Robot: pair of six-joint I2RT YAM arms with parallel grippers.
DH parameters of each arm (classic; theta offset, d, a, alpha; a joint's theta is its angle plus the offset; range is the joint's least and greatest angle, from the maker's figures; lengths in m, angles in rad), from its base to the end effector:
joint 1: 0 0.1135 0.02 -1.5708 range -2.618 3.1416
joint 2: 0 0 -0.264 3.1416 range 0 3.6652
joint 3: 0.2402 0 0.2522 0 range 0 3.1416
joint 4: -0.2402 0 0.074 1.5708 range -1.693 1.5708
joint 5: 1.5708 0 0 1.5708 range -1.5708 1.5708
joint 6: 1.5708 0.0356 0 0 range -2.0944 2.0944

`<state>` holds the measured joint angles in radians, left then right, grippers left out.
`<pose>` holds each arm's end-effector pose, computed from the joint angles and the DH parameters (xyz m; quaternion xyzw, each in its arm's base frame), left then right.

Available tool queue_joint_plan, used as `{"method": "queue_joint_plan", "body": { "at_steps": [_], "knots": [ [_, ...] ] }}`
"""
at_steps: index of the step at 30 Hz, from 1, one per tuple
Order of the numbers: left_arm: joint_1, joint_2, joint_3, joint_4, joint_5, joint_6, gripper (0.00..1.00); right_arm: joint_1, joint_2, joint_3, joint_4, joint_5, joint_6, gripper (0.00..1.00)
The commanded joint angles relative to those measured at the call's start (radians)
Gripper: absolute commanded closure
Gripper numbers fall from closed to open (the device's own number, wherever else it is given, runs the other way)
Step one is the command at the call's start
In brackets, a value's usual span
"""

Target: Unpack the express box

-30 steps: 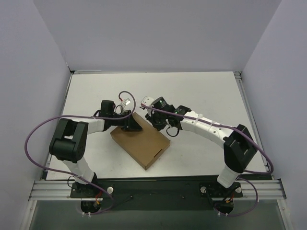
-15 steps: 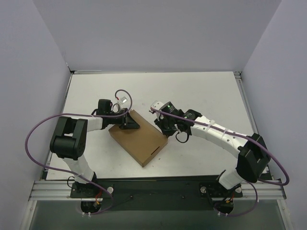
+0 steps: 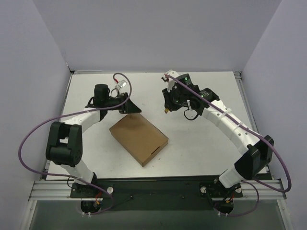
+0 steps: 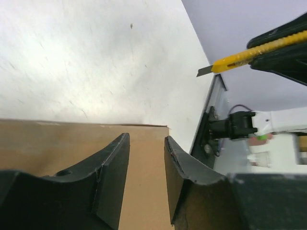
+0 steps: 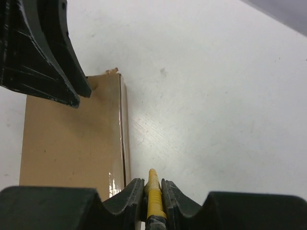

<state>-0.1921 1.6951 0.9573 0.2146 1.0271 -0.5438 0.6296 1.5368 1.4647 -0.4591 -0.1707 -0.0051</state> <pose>0.3421 -0.0976 0.2089 0.1100 0.7856 -0.5536 0.2535 0.2823 0.2132 0.3643 -0.3101 0.8084 0.2224 0.4482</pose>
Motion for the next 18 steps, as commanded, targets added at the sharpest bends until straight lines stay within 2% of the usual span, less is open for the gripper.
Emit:
{"method": "queue_joint_plan", "body": {
  "at_steps": [1,2,3,4,5,6,7,8,10,14,18],
  "knots": [
    [0.052,-0.135,0.166,-0.493,-0.031,0.448,0.57,0.005,0.048,0.025,-0.030,0.040,-0.078,1.00],
    [0.072,-0.152,0.169,-0.671,-0.051,0.535,0.59,0.001,0.066,0.008,0.006,0.059,-0.097,1.00],
    [0.124,-0.185,0.166,-0.763,-0.067,0.636,0.65,-0.007,0.072,-0.013,0.034,0.074,-0.120,1.00],
    [0.149,-0.199,0.163,-0.850,-0.122,0.830,0.68,-0.024,0.075,-0.048,0.062,0.080,-0.130,1.00],
    [0.175,-0.209,0.164,-1.027,-0.149,0.926,0.73,-0.030,0.075,-0.069,0.118,0.085,-0.139,1.00],
    [0.242,-0.218,0.164,-1.110,-0.168,1.020,0.77,-0.033,0.077,-0.079,0.141,0.103,-0.165,1.00],
    [0.264,-0.219,0.163,-1.194,-0.192,1.206,0.86,-0.034,0.082,-0.092,0.155,0.111,-0.177,1.00],
    [0.281,-0.218,0.155,-1.315,-0.256,1.273,0.90,-0.036,0.083,-0.093,0.172,0.111,-0.187,1.00],
    [0.299,-0.226,0.130,-1.365,-0.312,1.387,0.98,-0.039,0.079,-0.098,0.178,0.102,-0.203,1.00],
    [0.284,-0.193,0.078,-1.296,-0.338,1.369,0.99,-0.039,0.069,-0.139,0.191,0.079,-0.220,1.00],
    [0.227,-0.051,0.147,-1.220,-0.293,1.303,0.93,-0.041,0.036,-0.184,0.192,0.091,-0.226,1.00]
  ]
}}
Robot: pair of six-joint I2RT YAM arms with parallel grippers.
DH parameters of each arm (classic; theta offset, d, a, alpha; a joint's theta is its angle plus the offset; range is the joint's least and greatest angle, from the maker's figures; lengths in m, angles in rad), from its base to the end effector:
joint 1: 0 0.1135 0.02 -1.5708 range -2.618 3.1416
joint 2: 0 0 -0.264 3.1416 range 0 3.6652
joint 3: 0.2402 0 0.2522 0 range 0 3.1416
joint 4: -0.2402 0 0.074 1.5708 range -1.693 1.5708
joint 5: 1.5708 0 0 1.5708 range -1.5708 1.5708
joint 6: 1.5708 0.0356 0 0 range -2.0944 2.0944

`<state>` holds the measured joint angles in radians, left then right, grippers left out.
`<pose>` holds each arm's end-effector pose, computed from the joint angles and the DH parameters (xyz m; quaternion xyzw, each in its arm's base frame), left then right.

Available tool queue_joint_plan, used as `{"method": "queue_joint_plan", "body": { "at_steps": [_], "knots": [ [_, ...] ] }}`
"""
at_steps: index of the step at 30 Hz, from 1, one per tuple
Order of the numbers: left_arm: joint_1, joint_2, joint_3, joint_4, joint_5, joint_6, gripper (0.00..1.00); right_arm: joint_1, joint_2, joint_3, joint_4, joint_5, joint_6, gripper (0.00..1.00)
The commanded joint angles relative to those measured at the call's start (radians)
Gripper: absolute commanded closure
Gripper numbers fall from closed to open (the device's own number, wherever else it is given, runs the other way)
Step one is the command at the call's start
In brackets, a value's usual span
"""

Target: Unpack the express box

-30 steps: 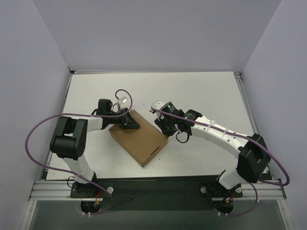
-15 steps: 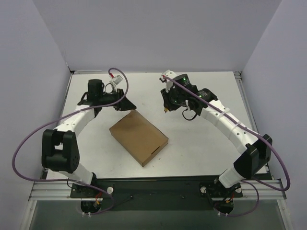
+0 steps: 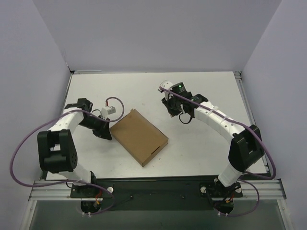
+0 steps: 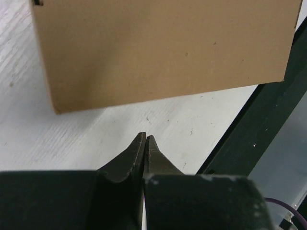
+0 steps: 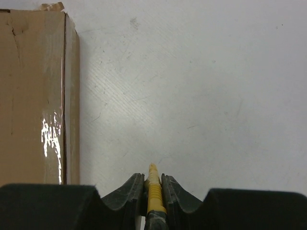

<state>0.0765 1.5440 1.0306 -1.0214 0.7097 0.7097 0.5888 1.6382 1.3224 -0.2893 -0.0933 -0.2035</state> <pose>0.2604 -0.0033 0.2084 0.2978 0.8890 -0.3144 0.1487 0.3136 0.2134 0.2956 -0.3614 0.8078 0.1293 0.4473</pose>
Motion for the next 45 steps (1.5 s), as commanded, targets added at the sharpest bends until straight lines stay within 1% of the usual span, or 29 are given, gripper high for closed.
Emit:
{"method": "queue_joint_plan", "body": {
  "at_steps": [1,4,5,6,7,8,9,10,11,12,13,14,16,19,20,21,22,23,24,25,26,27,30,34,35,36,39,41,45],
  "knots": [
    [-0.050,0.129,0.098,0.038,0.031,0.007,0.92,-0.003,-0.092,-0.051,0.021,0.017,-0.031,1.00],
    [-0.118,0.266,0.228,0.176,0.011,-0.093,0.92,-0.020,-0.144,-0.084,0.003,0.015,-0.048,1.00],
    [-0.159,0.357,0.279,0.190,-0.013,-0.105,0.91,-0.023,-0.158,-0.097,-0.010,0.006,-0.059,1.00],
    [-0.184,0.410,0.418,0.193,-0.033,-0.113,0.90,-0.030,-0.170,-0.112,-0.014,0.000,-0.066,1.00],
    [-0.204,0.466,0.493,0.188,-0.065,-0.118,0.90,-0.032,-0.198,-0.145,-0.014,-0.003,-0.076,1.00],
    [-0.246,0.581,0.591,0.178,-0.082,-0.118,0.89,-0.032,-0.210,-0.169,-0.014,-0.005,-0.092,1.00],
    [-0.270,0.643,0.684,0.164,-0.099,-0.122,0.86,-0.037,-0.222,-0.189,-0.010,-0.002,-0.096,1.00],
    [-0.291,0.706,0.903,0.124,-0.140,-0.122,0.82,-0.038,-0.245,-0.221,-0.008,0.004,-0.096,1.00],
    [-0.316,0.828,1.016,0.101,-0.159,-0.122,0.79,-0.041,-0.256,-0.233,-0.007,0.009,-0.096,1.00],
    [-0.355,0.887,1.127,0.077,-0.176,-0.133,0.72,-0.046,-0.267,-0.244,-0.008,0.010,-0.093,1.00],
    [-0.377,0.942,1.353,0.052,-0.182,-0.148,0.69,-0.061,-0.287,-0.259,-0.014,0.010,-0.094,1.00],
    [-0.392,1.026,1.441,0.040,-0.162,-0.162,0.66,-0.067,-0.294,-0.262,-0.019,0.013,-0.093,1.00],
    [-0.426,1.067,1.584,0.065,-0.157,-0.281,0.58,-0.096,-0.308,-0.261,-0.037,0.024,-0.083,1.00],
    [-0.425,0.980,1.481,0.125,-0.183,-0.436,0.57,-0.159,-0.310,-0.252,-0.045,0.026,-0.076,1.00],
    [-0.419,0.876,1.321,0.135,-0.185,-0.450,0.56,-0.176,-0.304,-0.240,-0.045,0.026,-0.077,1.00],
    [-0.409,0.805,1.218,0.155,-0.152,-0.450,0.57,-0.190,-0.282,-0.230,-0.044,0.023,-0.077,1.00],
    [-0.376,0.726,1.071,0.247,-0.112,-0.446,0.59,-0.211,-0.272,-0.217,-0.045,0.014,-0.076,1.00],
    [-0.356,0.553,0.805,0.315,-0.070,-0.444,0.61,-0.240,-0.256,-0.186,-0.045,0.010,-0.077,1.00],
    [-0.337,0.465,0.660,0.387,-0.008,-0.449,0.63,-0.254,-0.223,-0.167,-0.045,0.009,-0.077,1.00],
    [-0.307,0.383,0.554,0.485,0.010,-0.443,0.65,-0.267,-0.206,-0.152,-0.045,0.004,-0.073,1.00],
    [-0.299,0.254,0.472,0.497,0.032,-0.425,0.69,-0.285,-0.186,-0.131,-0.045,0.006,-0.068,1.00],
    [-0.296,0.198,0.348,0.491,0.090,-0.353,0.72,-0.291,-0.151,-0.093,-0.047,0.003,-0.063,1.00],
    [-0.328,0.029,0.208,0.358,0.192,-0.233,0.83,-0.305,-0.089,-0.023,-0.022,-0.002,-0.062,1.00],
    [-0.447,-0.146,0.062,0.336,0.188,-0.178,0.91,-0.299,0.026,0.110,-0.013,-0.049,-0.059,1.00],
    [-0.483,-0.156,0.048,0.301,0.198,-0.092,0.93,-0.293,0.052,0.136,-0.011,-0.080,-0.053,1.00],
    [-0.504,-0.160,0.022,0.225,0.197,-0.058,0.96,-0.279,0.098,0.190,-0.008,-0.089,-0.050,1.00],
    [-0.540,-0.150,-0.018,0.120,0.176,0.028,1.00,-0.227,0.158,0.239,-0.005,-0.106,-0.047,1.00],
    [-0.537,-0.150,-0.056,0.100,0.149,0.042,1.00,-0.201,0.170,0.256,-0.005,-0.108,-0.042,1.00],
    [-0.497,-0.191,-0.098,0.023,0.057,0.157,1.00,-0.167,0.144,0.219,0.001,-0.121,-0.002,1.00]
  ]
}}
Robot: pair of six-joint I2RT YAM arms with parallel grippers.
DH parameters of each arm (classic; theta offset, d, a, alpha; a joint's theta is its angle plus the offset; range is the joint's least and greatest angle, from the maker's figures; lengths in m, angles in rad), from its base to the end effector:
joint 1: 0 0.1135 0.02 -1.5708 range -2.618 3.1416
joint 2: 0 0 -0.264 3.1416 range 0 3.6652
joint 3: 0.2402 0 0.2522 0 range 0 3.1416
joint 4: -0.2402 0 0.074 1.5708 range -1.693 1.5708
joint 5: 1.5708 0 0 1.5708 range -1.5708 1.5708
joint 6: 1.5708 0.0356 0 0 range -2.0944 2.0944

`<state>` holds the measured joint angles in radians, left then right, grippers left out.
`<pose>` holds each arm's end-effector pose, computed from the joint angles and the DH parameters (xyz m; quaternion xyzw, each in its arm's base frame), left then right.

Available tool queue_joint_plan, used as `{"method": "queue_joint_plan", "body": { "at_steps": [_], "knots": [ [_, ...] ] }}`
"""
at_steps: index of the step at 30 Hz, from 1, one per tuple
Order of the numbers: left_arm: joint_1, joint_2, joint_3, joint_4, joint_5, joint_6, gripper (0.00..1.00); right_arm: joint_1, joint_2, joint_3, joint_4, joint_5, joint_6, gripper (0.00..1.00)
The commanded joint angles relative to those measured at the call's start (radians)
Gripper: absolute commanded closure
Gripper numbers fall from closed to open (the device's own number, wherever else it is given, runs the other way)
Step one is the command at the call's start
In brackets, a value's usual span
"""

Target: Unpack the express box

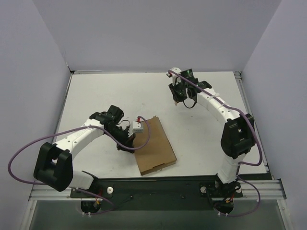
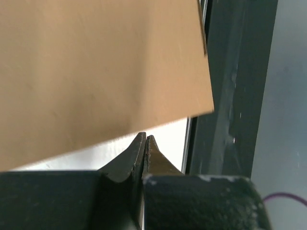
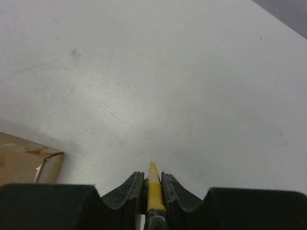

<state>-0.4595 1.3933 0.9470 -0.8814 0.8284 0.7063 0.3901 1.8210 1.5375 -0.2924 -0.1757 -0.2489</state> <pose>0.2069 -0.1317 0.2266 0.5409 0.7318 -0.3828 0.1593 0.3942 0.1688 0.2990 -0.3147 0.8180 0.1104 0.4687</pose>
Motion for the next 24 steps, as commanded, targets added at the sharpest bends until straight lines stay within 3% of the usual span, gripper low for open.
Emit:
{"method": "queue_joint_plan", "body": {
  "at_steps": [1,4,8,11,13,19,22,24],
  "knots": [
    [0.048,-0.043,-0.014,-0.125,-0.081,0.182,1.00,0.033,-0.046,-0.016,0.002,-0.044,0.048,1.00],
    [0.070,0.005,-0.020,-0.099,-0.187,0.208,1.00,0.036,-0.089,-0.051,0.007,-0.045,0.048,1.00],
    [0.071,0.119,0.033,0.027,-0.252,0.124,1.00,0.021,-0.149,-0.100,0.007,-0.031,0.043,1.00],
    [0.059,0.203,0.076,0.261,-0.290,-0.014,0.98,-0.008,-0.193,-0.125,0.006,-0.019,0.040,1.00],
    [0.039,0.324,0.175,0.379,-0.342,-0.045,0.95,-0.025,-0.218,-0.158,0.006,-0.012,0.037,1.00],
    [-0.033,0.660,0.684,0.418,-0.339,-0.132,0.91,-0.092,-0.310,-0.266,-0.007,0.002,0.010,1.00],
    [-0.047,0.707,0.829,0.401,-0.293,-0.180,0.85,-0.117,-0.345,-0.306,-0.008,0.010,0.000,1.00],
    [-0.048,0.690,0.837,0.365,-0.261,-0.202,0.84,-0.131,-0.359,-0.319,-0.010,0.010,0.000,1.00]
  ]
}}
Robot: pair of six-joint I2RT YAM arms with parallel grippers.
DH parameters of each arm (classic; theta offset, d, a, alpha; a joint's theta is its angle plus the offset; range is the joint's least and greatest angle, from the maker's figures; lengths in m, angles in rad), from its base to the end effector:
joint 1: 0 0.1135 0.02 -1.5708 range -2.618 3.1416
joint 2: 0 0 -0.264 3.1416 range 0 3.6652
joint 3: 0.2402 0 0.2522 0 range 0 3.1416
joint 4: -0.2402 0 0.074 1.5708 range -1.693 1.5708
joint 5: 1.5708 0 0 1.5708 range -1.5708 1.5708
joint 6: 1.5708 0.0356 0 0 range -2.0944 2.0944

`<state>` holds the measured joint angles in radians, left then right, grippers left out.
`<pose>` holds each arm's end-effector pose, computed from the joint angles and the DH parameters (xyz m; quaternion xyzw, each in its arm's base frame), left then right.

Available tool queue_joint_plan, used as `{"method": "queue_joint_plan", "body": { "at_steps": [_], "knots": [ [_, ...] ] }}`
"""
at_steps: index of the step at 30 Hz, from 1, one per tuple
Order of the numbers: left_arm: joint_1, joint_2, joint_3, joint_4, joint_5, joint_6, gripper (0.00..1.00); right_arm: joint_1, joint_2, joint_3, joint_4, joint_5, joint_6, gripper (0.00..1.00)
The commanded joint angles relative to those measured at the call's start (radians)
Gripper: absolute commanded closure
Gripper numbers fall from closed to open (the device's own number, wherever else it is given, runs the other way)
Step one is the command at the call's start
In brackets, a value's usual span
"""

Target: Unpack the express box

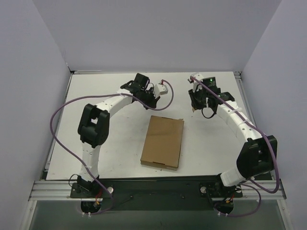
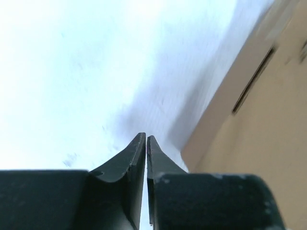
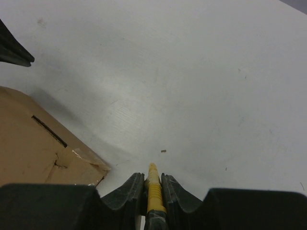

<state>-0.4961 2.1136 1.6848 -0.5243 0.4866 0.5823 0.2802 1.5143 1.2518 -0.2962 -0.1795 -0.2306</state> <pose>0.4012 -0.2361 0.2063 0.5376 0.7558 -0.2166 0.3046 0.3343 0.1028 0.3137 -0.2621 0.8319 0.0903 0.4807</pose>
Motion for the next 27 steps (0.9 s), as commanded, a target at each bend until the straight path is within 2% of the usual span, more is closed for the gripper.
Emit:
{"method": "queue_joint_plan", "body": {
  "at_steps": [1,2,3,6,10,11,14,19,23,27],
  "knots": [
    [-0.012,-0.082,0.086,-0.006,0.105,-0.078,0.83,-0.032,-0.052,-0.041,-0.006,0.011,-0.019,1.00],
    [-0.010,-0.121,0.017,-0.022,0.140,-0.064,0.83,-0.038,-0.052,-0.048,-0.004,0.008,-0.021,1.00],
    [-0.007,-0.163,-0.025,-0.058,0.240,-0.047,0.84,-0.042,-0.049,-0.046,-0.004,0.005,-0.024,1.00],
    [-0.002,-0.351,-0.218,-0.210,0.375,0.095,0.98,-0.056,-0.022,-0.022,-0.003,-0.009,-0.030,1.00],
    [-0.025,-0.550,-0.387,-0.472,0.435,0.344,1.00,-0.058,0.038,0.044,0.002,-0.041,-0.029,1.00],
    [-0.045,-0.575,-0.413,-0.555,0.432,0.432,1.00,-0.056,0.067,0.063,0.008,-0.052,-0.027,1.00],
    [-0.091,-0.638,-0.497,-0.669,0.442,0.568,1.00,-0.032,0.119,0.110,0.028,-0.066,-0.027,1.00],
    [-0.219,-0.618,-0.609,-0.682,0.405,0.630,1.00,0.054,0.184,0.139,0.052,-0.048,-0.061,1.00],
    [-0.249,-0.589,-0.642,-0.545,0.414,0.536,1.00,0.083,0.208,0.129,0.075,-0.038,-0.062,1.00],
    [-0.249,-0.586,-0.677,-0.372,0.351,0.400,1.00,0.086,0.205,0.113,0.077,-0.040,-0.056,1.00]
  ]
}}
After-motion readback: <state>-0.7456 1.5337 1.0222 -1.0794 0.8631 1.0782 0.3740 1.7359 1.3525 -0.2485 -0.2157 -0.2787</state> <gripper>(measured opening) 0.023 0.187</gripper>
